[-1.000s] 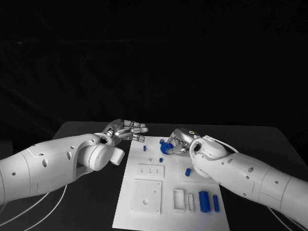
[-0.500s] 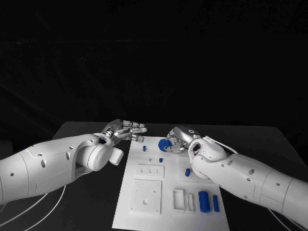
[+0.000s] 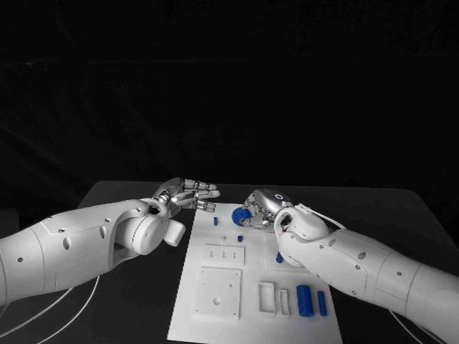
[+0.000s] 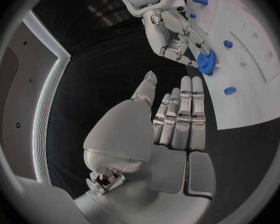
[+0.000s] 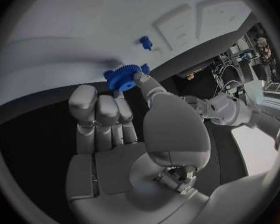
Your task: Assemble the parts on the task board
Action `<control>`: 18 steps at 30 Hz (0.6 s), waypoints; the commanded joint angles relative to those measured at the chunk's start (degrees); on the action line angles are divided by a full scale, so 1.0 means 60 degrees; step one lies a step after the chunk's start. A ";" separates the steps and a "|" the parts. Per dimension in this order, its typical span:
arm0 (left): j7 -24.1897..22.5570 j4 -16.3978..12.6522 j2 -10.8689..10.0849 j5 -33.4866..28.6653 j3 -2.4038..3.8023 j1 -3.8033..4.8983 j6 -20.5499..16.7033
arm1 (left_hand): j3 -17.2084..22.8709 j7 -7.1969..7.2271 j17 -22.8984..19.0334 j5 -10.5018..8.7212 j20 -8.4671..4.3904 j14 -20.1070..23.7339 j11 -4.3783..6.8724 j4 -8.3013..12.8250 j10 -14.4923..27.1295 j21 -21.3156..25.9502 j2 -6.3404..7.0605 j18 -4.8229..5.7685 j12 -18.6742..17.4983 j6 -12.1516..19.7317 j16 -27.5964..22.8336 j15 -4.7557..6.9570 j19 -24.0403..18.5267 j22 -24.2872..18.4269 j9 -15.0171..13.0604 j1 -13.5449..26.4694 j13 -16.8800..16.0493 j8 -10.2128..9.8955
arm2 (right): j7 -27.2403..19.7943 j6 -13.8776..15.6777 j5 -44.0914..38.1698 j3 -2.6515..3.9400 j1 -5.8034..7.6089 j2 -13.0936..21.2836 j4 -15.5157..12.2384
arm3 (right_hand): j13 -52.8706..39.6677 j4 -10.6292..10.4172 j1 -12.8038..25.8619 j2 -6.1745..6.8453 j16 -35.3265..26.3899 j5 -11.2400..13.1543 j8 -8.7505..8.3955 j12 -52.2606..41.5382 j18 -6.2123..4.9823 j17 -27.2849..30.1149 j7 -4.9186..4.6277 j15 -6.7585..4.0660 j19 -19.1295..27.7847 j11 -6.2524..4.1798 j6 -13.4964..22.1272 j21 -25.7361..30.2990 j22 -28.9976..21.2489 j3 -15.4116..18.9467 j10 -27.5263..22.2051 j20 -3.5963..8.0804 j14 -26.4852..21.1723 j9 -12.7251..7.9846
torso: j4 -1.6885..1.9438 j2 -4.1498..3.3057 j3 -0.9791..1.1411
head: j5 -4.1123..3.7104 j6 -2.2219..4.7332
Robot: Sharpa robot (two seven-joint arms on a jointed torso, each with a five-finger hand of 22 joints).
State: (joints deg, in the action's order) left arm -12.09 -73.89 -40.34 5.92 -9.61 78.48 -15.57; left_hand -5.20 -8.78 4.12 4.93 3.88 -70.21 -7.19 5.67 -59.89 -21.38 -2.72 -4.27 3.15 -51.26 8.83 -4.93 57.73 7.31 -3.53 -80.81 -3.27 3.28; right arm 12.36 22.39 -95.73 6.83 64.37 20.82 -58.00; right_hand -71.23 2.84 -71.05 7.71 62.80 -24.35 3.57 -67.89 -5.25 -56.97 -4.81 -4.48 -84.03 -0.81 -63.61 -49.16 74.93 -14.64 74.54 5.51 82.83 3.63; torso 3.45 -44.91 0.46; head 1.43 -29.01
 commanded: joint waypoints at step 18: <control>-0.0119 0.0034 0.0119 0.0016 0.0009 0.0004 0.0123 | 0.0028 0.0073 -0.0013 0.0051 0.0016 0.0032 0.0020 0.0039 0.0065 -0.0061 0.0050 0.0070 0.0055 0.0031 -0.0048 0.0006 -0.0065 -0.0011 0.0011 0.0003 -0.0014 0.0015 | 0.0065 -0.0121 -0.0299 -0.0211 -0.0042 -0.0419 0.0569 | 0.0026 -0.0073 -0.0074 0.0025 -0.0068 0.0134 -0.0004 0.0053 -0.0076 0.0043 -0.0021 -0.0039 -0.0566 0.0001 -0.0010 0.0069 0.0651 -0.0038 -0.0007 0.0049 -0.0008 0.0002 | -0.0017 -0.0001 -0.0003 | 0.0058 0.0010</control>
State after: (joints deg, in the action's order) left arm -12.12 -73.63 -39.79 5.92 -9.60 78.48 -15.54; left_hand -5.20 -8.58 4.11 4.93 3.88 -70.21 -7.18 5.67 -59.89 -21.38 -2.72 -4.27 3.15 -51.06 8.83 -4.93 57.73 7.32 -3.53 -80.80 -3.26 3.28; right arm 12.63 22.30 -96.62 5.60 64.19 18.44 -54.78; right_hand -71.17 2.65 -71.05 7.72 62.56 -23.74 3.35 -67.88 -5.24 -56.76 -4.76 -4.48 -84.03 -0.81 -63.46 -48.93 74.92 -14.83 74.54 5.51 82.83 3.57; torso 3.42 -44.90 0.44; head 1.79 -28.97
